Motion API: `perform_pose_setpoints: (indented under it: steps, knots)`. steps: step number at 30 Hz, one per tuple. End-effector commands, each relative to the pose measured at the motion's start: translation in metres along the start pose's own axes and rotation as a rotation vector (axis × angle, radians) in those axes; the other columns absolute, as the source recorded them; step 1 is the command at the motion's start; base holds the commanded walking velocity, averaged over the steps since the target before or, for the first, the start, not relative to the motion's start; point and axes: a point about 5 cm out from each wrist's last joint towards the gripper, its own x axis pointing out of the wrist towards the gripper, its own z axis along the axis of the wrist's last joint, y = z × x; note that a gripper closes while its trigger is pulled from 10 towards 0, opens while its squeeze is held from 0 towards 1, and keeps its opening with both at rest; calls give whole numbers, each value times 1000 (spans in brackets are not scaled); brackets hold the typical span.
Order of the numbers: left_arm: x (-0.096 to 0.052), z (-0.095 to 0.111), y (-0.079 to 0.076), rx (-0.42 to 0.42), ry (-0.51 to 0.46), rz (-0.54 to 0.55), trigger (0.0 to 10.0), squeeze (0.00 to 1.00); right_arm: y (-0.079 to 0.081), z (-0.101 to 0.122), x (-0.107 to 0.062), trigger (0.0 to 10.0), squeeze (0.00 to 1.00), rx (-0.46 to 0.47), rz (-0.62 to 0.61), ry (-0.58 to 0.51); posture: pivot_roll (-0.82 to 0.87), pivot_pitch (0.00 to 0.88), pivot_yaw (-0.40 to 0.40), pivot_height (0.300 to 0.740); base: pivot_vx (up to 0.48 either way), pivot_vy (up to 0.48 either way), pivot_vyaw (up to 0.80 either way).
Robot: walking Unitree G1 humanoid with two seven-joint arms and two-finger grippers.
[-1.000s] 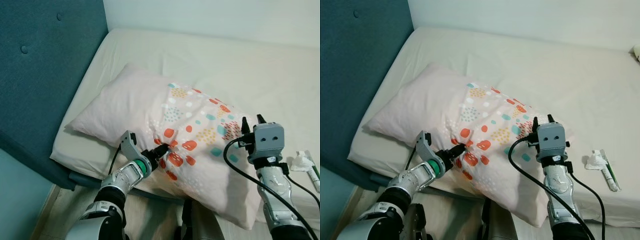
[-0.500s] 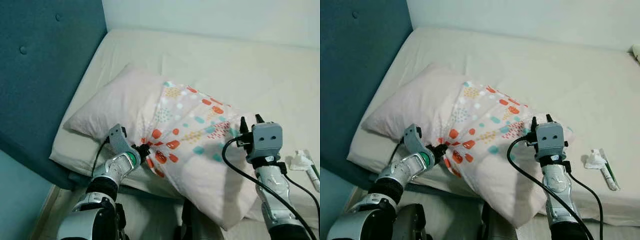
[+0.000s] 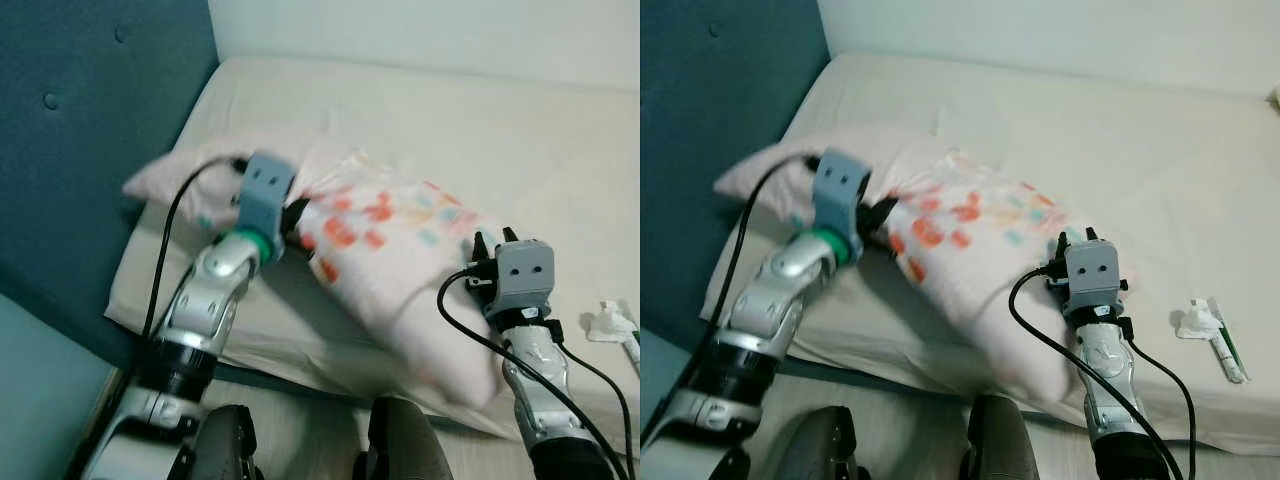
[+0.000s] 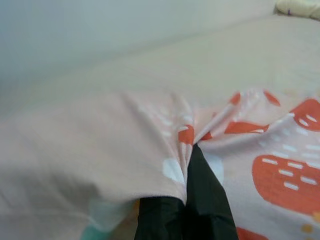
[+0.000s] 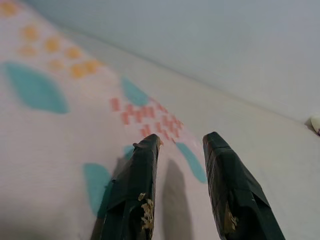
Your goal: Clean up the room
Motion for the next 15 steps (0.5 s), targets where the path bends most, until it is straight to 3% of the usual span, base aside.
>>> perform_pose_setpoints:
  steps: [1,5,8,10,11,12,15]
  knots:
    - [9,9,4,109,-41,21,0,0,7,-4,-3,10000,0,33,41,16,-8,111,74,610,0,0,0]
    - [25,17,14,201,-22,80,0,0,24,9,2,10000,0,89,143,-20,-12,107,79,610,0,0,0]
    - [29,19,17,239,-14,97,0,0,28,14,4,10000,0,101,171,-39,-12,107,79,610,0,0,0]
    - [39,29,28,421,-1,148,0,0,41,31,9,10000,0,133,236,-93,-15,105,87,610,0,0,0]
    - [39,29,28,421,-1,148,0,0,41,31,9,10000,0,133,236,-93,-15,105,87,610,0,0,0]
    - [44,40,44,539,15,207,0,0,48,46,12,10000,0,174,275,-140,-15,105,92,610,0,0,0]
    - [46,50,62,588,39,277,0,0,54,60,13,10000,0,246,316,-179,-17,106,95,610,0,0,0]
